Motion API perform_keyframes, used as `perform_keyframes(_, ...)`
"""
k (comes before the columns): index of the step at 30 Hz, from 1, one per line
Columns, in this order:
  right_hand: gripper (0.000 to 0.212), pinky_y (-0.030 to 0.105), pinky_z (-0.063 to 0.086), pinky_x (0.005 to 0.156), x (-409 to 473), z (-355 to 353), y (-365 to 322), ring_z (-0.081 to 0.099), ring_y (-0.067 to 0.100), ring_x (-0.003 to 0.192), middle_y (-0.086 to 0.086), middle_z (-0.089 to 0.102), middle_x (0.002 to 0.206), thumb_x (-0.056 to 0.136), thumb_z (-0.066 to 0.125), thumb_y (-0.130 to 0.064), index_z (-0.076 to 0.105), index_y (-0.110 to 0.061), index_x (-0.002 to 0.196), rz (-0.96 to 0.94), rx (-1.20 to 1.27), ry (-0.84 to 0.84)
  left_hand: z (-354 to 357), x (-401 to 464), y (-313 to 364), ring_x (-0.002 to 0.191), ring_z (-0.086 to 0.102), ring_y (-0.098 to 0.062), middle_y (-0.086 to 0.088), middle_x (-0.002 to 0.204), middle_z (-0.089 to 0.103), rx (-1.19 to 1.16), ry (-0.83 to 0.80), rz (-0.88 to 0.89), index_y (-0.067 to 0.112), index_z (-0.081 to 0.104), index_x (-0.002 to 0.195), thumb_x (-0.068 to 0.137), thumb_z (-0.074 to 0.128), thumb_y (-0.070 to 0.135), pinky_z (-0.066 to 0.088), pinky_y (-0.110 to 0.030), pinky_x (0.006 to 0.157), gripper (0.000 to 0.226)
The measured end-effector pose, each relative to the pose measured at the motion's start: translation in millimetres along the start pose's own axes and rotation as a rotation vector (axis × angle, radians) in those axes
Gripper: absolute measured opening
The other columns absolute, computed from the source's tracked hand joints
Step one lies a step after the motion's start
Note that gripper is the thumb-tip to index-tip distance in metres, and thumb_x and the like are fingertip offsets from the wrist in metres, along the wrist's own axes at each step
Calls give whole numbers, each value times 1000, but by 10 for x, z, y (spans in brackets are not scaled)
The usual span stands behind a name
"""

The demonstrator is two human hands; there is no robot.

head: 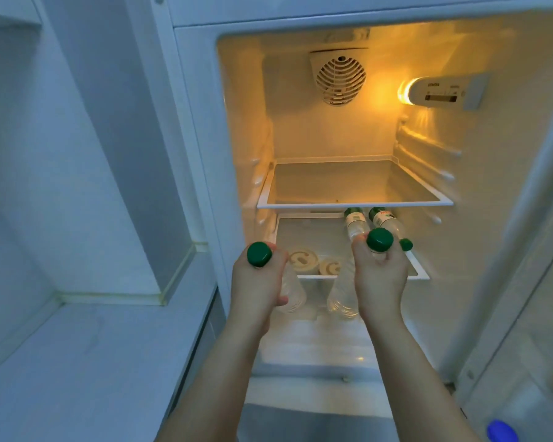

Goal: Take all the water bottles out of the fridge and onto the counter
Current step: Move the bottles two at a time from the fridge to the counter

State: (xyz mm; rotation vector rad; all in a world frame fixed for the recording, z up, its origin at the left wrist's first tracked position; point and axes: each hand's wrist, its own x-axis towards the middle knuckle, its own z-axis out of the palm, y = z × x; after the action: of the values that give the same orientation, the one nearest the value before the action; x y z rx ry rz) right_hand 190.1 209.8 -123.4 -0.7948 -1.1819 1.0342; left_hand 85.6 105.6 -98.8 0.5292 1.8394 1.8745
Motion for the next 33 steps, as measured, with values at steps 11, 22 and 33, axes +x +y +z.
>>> perform_keyframes(11,7,26,44,73,-1517,-46,-246,53,9,75,-6,59,81,84,64,-19,61,-19,90,170,-57,-217,-1212,-1129,-235,81,53,-12,3,88,60,77,64,-97,21,66,93,83,65,17,61,-49,71,11)
perform_keyframes(22,9,32,44,77,-2569,-79,-617,55,16,80,3,60,89,84,66,-24,58,-21,83,280,-72,-588,-2162,-2264,-379,78,51,-13,2,88,59,77,302,-173,20,64,98,83,65,16,58,-47,74,16)
perform_keyframes(33,11,26,43,66,-3619,-259,-780,55,14,71,-4,60,76,83,70,-20,62,-13,87,448,-49,-1084,-2598,-3608,-549,87,53,-12,1,97,61,30,673,-264,23,64,97,83,65,17,58,-50,75,15)
